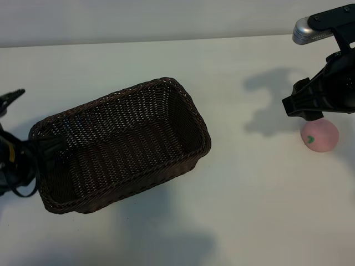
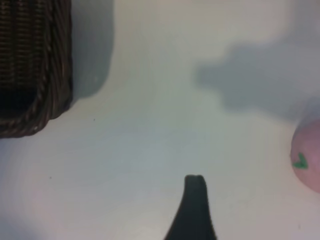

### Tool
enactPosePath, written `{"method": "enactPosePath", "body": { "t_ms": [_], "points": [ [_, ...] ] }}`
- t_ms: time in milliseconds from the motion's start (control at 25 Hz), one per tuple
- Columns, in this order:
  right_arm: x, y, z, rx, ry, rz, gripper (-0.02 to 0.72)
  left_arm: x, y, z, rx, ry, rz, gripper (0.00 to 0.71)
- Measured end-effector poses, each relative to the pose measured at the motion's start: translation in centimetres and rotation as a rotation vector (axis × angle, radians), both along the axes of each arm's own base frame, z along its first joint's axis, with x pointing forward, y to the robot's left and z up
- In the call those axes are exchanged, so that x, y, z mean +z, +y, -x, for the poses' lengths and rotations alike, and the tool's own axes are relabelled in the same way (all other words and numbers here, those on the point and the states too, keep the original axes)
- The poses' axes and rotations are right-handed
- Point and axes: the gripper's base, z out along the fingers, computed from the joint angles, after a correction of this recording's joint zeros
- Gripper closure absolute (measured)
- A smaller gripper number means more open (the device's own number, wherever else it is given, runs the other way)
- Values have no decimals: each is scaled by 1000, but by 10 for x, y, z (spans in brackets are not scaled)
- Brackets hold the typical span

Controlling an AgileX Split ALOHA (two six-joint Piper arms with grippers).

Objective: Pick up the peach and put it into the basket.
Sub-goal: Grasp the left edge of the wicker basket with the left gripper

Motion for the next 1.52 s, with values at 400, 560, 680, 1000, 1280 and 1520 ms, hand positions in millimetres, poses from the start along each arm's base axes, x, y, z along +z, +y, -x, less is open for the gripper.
{"method": "enactPosePath", "body": {
  "t_ms": [400,560,680,1000,1280,1520],
  "points": [
    [0,0,0,1,4,1,119,-21,6,-10,18,-19,77,118],
    [0,0,0,1,4,1,119,-31,0,-16,0,-10,116,118],
    [0,0,0,1,4,1,118,-39,-2,-19,-9,15,120,118],
    [0,0,0,1,4,1,119,-50,-4,-22,-21,47,116,137],
    [0,0,0,2,5,1,119,-50,-5,-24,-29,31,123,452],
    [0,0,1,2,6,1,119,-49,-6,-27,-40,-2,137,486]
  ]
}}
